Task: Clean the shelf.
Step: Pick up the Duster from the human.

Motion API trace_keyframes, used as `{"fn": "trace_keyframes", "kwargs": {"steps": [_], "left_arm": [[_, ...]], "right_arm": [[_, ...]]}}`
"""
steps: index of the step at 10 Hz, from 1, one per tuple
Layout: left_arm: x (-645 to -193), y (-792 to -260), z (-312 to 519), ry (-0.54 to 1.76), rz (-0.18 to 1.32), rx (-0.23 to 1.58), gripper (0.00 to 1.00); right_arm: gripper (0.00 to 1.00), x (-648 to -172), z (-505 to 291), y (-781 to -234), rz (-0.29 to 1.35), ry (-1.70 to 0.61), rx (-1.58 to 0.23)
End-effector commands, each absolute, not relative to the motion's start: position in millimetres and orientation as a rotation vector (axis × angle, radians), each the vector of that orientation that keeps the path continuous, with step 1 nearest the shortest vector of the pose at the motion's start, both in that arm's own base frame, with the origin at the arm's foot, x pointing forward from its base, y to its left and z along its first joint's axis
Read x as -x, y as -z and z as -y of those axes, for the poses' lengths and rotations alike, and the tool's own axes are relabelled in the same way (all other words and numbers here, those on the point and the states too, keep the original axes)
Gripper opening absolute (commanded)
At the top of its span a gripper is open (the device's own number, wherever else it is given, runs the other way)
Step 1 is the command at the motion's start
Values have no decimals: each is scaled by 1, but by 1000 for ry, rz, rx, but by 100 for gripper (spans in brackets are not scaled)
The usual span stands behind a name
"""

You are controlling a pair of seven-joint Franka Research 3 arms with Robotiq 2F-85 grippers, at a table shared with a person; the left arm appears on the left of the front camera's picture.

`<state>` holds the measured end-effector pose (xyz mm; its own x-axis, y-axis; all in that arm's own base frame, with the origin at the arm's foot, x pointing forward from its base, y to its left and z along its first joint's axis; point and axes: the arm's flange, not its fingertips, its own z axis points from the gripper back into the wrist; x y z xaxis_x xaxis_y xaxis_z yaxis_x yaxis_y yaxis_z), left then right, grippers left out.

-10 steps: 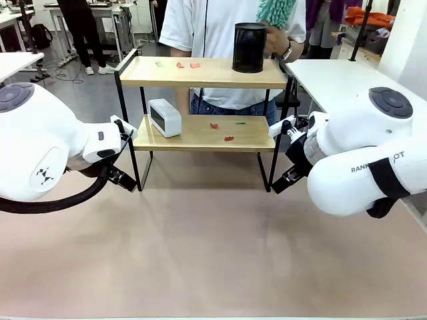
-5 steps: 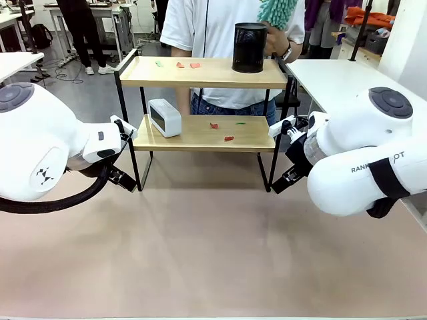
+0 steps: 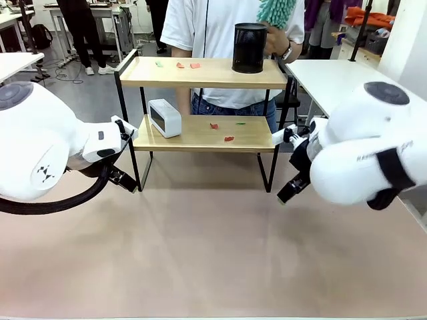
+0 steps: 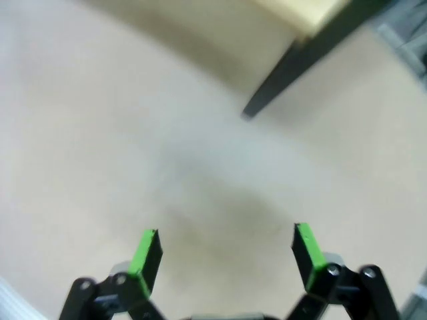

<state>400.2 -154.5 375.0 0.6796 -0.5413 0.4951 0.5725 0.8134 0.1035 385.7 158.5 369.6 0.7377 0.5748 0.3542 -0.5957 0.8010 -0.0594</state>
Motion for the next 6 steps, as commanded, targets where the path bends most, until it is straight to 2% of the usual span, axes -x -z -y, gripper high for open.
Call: {"fn": "trace_keyframes", "kwargs": {"steps": [1,2,3,4,6], "left_arm": [[-364,-436,106,722,444,395,100],[-355,-455,75,683,438,565,100],[-346,-477,37,558,426,673,100],[-339,-494,-17,349,511,797,100],[-328,-497,-113,8,685,1000,100]], "right_arm": [[100,-353,-105,-462,291,-355,-318],[100,-331,-76,-486,300,-276,-501],[100,-310,-35,-506,314,-206,-771],[100,-290,24,-518,377,-95,-1009],[100,-269,111,-510,500,96,-1238]]}}
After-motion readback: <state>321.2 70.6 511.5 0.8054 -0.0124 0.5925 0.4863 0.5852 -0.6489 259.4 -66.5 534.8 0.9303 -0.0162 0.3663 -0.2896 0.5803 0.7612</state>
